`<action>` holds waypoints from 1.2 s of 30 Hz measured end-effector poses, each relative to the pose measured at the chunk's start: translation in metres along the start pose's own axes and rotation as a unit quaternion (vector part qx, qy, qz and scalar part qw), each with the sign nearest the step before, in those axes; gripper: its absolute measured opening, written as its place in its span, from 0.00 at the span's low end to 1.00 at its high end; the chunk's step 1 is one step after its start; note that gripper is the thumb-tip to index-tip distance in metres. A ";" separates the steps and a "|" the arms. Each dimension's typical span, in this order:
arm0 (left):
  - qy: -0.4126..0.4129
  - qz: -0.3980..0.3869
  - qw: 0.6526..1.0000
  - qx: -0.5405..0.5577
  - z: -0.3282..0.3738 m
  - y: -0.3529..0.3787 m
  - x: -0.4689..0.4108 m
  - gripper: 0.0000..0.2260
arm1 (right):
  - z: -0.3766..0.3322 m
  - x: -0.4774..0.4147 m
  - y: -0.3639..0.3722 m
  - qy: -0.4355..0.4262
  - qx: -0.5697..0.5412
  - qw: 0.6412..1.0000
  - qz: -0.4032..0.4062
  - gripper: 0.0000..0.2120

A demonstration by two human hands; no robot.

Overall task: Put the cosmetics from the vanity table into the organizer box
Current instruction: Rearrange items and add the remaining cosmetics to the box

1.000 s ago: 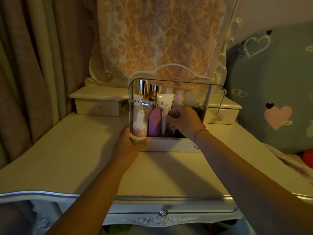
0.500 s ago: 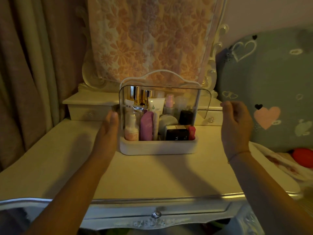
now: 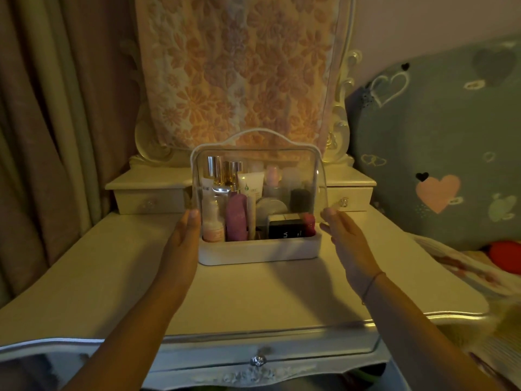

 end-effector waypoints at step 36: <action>0.064 -0.091 0.987 -0.120 -0.073 -0.057 -0.058 0.18 | 0.028 0.014 0.098 -0.009 0.108 0.972 -0.207 0.20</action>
Point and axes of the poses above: each hand's wrist, its own x-axis away from the middle knuckle, its own y-axis out of the palm, z = x × y, the point moved 9 cm from there along -x, towards the middle knuckle, and after that the axes turned 12 degrees about -x, right-handed, at the moved point
